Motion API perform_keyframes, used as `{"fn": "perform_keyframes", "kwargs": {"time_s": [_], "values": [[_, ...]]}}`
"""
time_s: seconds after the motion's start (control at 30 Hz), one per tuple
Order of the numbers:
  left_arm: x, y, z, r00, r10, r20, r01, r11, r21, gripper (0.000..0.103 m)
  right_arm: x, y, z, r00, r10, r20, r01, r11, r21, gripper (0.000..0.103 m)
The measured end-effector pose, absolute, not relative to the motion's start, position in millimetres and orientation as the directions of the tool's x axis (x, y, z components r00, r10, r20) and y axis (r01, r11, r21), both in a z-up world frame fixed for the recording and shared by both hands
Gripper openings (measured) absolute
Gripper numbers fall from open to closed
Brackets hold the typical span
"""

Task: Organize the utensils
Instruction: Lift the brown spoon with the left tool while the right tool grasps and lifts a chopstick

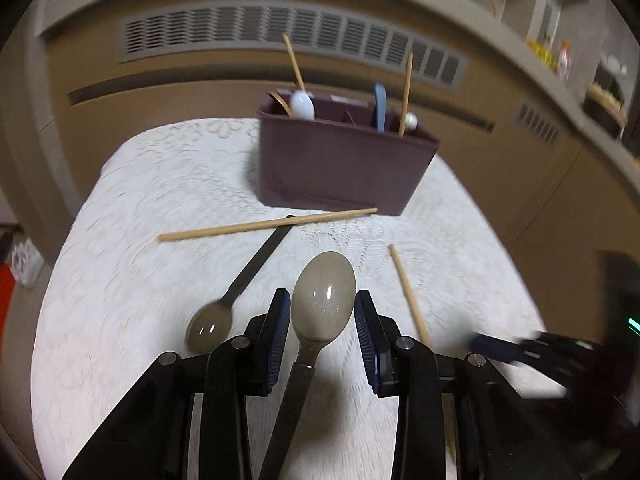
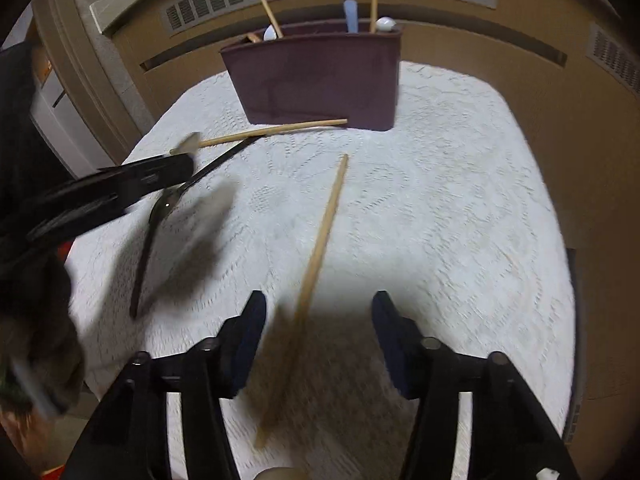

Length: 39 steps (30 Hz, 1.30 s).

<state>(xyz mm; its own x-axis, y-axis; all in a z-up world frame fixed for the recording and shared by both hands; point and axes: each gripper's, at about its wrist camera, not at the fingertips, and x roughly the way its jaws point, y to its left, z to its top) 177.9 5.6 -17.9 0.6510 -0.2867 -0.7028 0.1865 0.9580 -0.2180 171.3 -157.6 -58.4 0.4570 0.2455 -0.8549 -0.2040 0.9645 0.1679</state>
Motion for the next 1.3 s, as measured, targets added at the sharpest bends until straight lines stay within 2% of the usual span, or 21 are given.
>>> {"fn": "perform_keyframes", "kwargs": {"time_s": [0.23, 0.27, 0.37, 0.4, 0.53, 0.77, 1.1, 1.3], "values": [[136.8, 23.4, 0.5, 0.705, -0.262, -0.659, 0.163, 0.964, -0.209, 0.034, 220.7, -125.8, -77.1, 0.447, 0.103, -0.888, -0.148, 0.988, 0.04, 0.037], [132.9, 26.3, 1.6, 0.709, -0.262, -0.655, 0.164, 0.964, -0.208, 0.034, 223.8, -123.6, -77.3, 0.44, 0.104, -0.892, -0.152, 0.988, 0.04, 0.034], [126.9, 31.2, 3.6, 0.71, -0.279, -0.647, 0.168, 0.959, -0.229, 0.034, 226.6, -118.5, -76.3, 0.414, 0.138, -0.9, -0.178, 0.982, 0.069, 0.012], [125.9, 32.2, 4.2, 0.711, -0.281, -0.644, 0.167, 0.958, -0.233, 0.034, 225.0, -117.3, -75.7, 0.411, 0.139, -0.901, -0.184, 0.981, 0.067, 0.008], [120.6, 35.2, 8.7, 0.716, -0.297, -0.631, 0.178, 0.953, -0.246, 0.033, 211.5, -124.2, -67.8, 0.405, 0.181, -0.896, -0.186, 0.976, 0.113, 0.007], [110.4, 35.6, 15.9, 0.724, -0.324, -0.609, 0.196, 0.943, -0.269, 0.033, 168.6, -146.9, -19.5, 0.491, 0.262, -0.831, -0.192, 0.963, 0.19, 0.007], [95.3, 25.3, 28.8, 0.727, -0.341, -0.596, 0.216, 0.938, -0.272, 0.033, 133.9, -163.2, 20.2, 0.589, 0.276, -0.76, -0.201, 0.96, 0.194, 0.007], [97.9, 28.7, 74.1, 0.757, -0.378, -0.533, 0.264, 0.923, -0.28, 0.032, 125.3, -175.0, 66.0, 0.688, 0.278, -0.67, -0.202, 0.961, 0.191, 0.007]]}}
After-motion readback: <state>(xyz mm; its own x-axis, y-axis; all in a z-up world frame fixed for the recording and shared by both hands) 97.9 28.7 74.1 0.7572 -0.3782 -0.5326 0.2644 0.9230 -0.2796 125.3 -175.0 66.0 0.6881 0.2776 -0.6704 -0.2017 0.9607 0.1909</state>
